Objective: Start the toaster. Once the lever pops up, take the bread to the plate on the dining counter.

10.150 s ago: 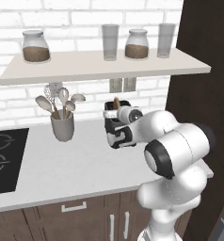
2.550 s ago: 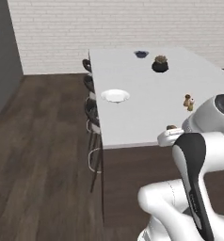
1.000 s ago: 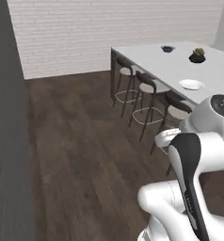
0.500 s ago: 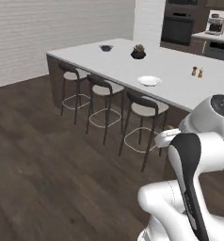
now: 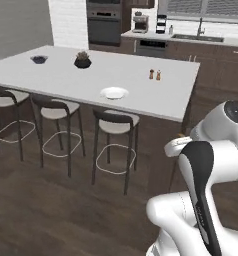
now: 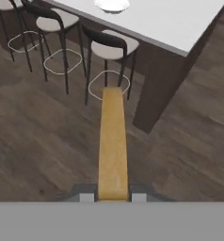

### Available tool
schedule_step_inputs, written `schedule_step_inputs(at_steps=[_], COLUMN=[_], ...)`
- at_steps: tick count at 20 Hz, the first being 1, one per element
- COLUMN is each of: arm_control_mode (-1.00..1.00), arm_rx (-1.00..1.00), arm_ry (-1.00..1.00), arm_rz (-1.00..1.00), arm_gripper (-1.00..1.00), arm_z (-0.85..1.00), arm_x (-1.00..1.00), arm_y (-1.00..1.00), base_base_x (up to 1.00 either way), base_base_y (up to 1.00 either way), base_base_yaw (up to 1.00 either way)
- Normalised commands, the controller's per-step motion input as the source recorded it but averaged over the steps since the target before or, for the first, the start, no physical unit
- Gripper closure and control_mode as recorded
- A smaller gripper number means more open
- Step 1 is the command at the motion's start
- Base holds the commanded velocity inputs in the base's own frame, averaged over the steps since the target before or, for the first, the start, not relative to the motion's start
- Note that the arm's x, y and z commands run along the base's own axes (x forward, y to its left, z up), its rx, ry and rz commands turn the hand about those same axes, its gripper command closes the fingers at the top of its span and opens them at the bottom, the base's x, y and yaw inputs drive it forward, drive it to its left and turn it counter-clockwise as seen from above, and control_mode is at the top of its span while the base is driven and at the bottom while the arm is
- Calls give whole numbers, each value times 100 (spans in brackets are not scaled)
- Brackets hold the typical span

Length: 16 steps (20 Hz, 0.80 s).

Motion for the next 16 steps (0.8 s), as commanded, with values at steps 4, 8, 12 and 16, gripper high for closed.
schedule_step_inputs(at_steps=[4, 8, 12, 16], arm_control_mode=[100, 100, 100, 100], arm_rx=[0, 0, 0, 0], arm_ry=[0, 0, 0, 0], arm_rz=[0, 0, 0, 0], arm_gripper=[100, 100, 100, 100], arm_z=[0, 0, 0, 0], arm_x=[0, 0, 0, 0], arm_y=[0, 0, 0, 0], base_base_x=[35, 29, 20, 12], base_base_y=[82, 84, 82, 86], base_base_yaw=[-66, -65, -65, -64])
